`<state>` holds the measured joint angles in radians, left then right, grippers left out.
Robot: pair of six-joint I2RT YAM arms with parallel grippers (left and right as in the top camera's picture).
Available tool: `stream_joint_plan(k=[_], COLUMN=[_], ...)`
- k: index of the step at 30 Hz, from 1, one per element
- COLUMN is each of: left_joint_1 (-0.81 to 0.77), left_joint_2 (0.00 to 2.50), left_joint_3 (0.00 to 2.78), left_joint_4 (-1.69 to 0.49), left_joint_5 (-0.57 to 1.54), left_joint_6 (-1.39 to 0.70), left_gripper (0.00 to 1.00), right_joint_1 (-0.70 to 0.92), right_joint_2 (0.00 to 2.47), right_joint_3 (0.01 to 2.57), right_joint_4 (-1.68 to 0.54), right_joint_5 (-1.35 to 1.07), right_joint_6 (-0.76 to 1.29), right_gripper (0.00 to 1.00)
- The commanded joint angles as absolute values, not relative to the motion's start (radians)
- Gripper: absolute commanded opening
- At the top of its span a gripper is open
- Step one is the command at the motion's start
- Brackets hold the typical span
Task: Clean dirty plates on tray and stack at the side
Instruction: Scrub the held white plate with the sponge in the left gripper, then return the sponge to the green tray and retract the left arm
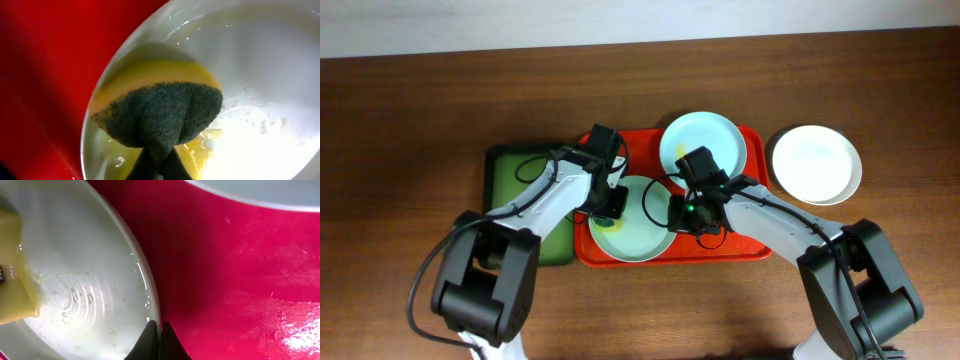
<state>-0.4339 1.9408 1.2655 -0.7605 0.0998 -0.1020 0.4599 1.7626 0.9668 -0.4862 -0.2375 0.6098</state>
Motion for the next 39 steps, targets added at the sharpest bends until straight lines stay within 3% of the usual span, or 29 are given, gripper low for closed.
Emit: stream_joint_plan(k=[1,4,7,10,18,24,26,32,39], left_joint_1=[-0.44,-0.419,-0.361,-0.338,-0.384,-0.449,-0.429,-0.411,-0.412], left_joint_2=[2.014,1.959,1.878,1.853,1.91,1.928,1.889,1.74,1.85], left_joint_3=[1.276,1.326,1.36,1.349,1.108,1.141,1.223,1.28,1.192], left_joint_4=[-0.76,-0.779,-0.782,-0.801,-0.621,-0.595,-0.668,-0.785,-0.708], left_joint_5=[0.23,0.424,0.387,0.212,0.213,0.521,0.503,0.157,0.107], left_joint_6=[-0.118,-0.107,-0.107,-0.111,-0.166,-0.167,-0.162,-0.163,-0.164], left_gripper=[0.0,0.0,0.0,0.0,0.0,0.0,0.0,0.0,0.0], right_joint_1=[0.465,0.465,0.465,0.465,0.465,0.465,0.465,0.465,0.465], right_joint_2=[1.768,1.768,1.768,1.768,1.768,1.768,1.768,1.768,1.768], right_joint_3=[0.973,0.973,0.973,0.973,0.973,0.973,0.973,0.973,0.973], right_joint_4=[-0.493,-0.493,-0.493,-0.493,-0.493,-0.493,-0.493,-0.493,-0.49], right_joint_5=[-0.228,-0.228,-0.228,-0.228,-0.225,-0.225,-0.225,-0.225,-0.225], right_joint_6=[0.611,0.611,0.611,0.611,0.611,0.611,0.611,0.611,0.611], right_gripper=[0.04,0.04,0.04,0.04,0.04,0.04,0.04,0.04,0.04])
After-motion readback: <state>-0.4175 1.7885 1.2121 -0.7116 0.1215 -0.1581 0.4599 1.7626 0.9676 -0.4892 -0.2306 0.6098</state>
